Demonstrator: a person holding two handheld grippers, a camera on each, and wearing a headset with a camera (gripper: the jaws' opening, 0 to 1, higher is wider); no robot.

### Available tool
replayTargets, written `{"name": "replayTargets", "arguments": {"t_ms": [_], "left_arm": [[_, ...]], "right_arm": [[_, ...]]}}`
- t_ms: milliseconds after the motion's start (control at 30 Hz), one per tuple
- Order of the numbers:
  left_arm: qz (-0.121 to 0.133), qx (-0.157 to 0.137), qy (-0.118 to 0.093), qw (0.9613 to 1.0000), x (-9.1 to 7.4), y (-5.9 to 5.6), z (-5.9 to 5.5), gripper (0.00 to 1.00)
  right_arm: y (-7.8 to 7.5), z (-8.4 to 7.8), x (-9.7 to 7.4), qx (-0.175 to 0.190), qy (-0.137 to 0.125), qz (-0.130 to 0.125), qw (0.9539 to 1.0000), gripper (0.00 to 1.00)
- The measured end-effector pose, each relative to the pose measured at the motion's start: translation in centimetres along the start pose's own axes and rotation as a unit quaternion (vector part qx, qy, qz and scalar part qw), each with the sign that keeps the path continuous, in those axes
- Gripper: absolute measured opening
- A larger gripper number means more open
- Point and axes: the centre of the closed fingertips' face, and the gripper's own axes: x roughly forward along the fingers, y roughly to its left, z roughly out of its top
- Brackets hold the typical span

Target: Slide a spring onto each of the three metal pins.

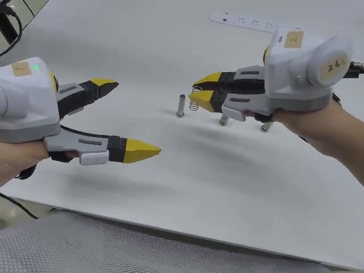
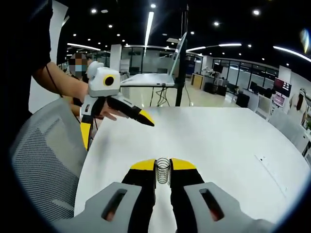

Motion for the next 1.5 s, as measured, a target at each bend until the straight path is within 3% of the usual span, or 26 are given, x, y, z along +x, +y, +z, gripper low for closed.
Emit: {"name": "replayTargets", "arguments": {"t_ms": [167, 600, 1000, 1500], "left_arm": [[0.0, 0.0, -0.002, 1.0, 0.1, 0.0, 0.1, 0.98], [-0.003, -0.001, 0.0, 1.0, 0.1, 0.0, 0.2, 0.98], [-0.002, 0.0, -0.001, 1.0, 0.2, 0.2, 0.3, 0.98], [0.0, -0.003, 0.0, 1.0, 0.0, 0.3, -0.1, 0.98]], "right_arm": [[-1.2, 0.5, 0.3, 0.014, -0.008, -0.011, 0.9998, 0.08], [-2.4, 0.5, 1.5, 0.034, -0.008, -0.02, 0.9992, 0.07], [-3.2, 0.5, 2.3, 0.047, -0.009, -0.021, 0.9986, 0.07], [-3.1, -0.2, 2.8, 0.074, -0.007, -0.02, 0.997, 0.08]]}}
